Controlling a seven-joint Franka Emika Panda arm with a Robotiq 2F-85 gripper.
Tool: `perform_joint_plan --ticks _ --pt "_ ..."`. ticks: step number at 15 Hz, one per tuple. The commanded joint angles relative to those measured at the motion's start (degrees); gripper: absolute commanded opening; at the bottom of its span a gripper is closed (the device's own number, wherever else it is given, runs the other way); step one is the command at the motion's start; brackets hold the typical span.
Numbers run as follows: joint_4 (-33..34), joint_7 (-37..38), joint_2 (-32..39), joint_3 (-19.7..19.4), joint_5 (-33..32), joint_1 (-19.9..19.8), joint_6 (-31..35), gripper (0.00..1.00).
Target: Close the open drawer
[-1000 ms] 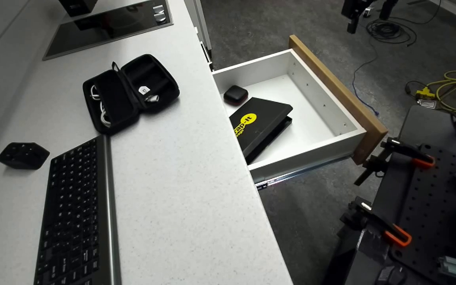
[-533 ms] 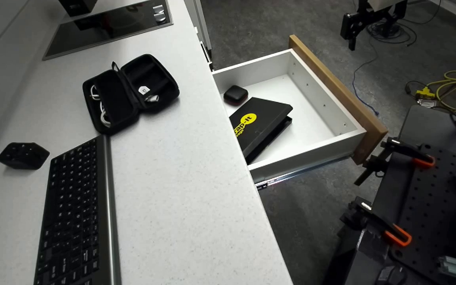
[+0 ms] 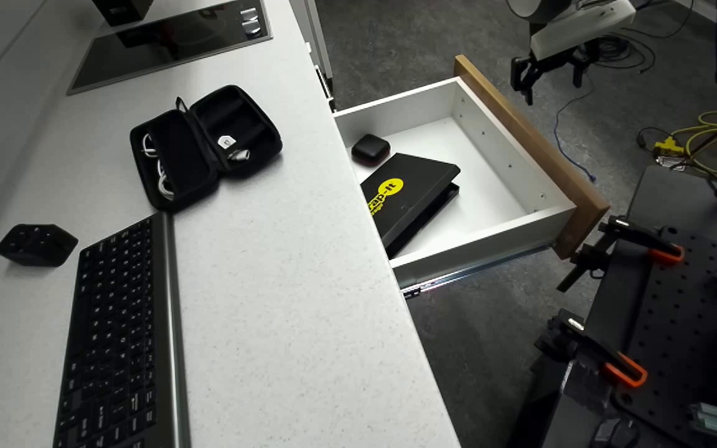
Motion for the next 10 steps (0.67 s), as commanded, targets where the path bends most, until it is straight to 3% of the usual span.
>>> perform_joint_plan --ticks 1,10 --pt "8.39 -0.8 7.27 1.74 3.87 -0.27 -6.48 1.0" --pt "19.67 -4.96 13.29 7.17 6.41 0.92 -17.91 1.0"
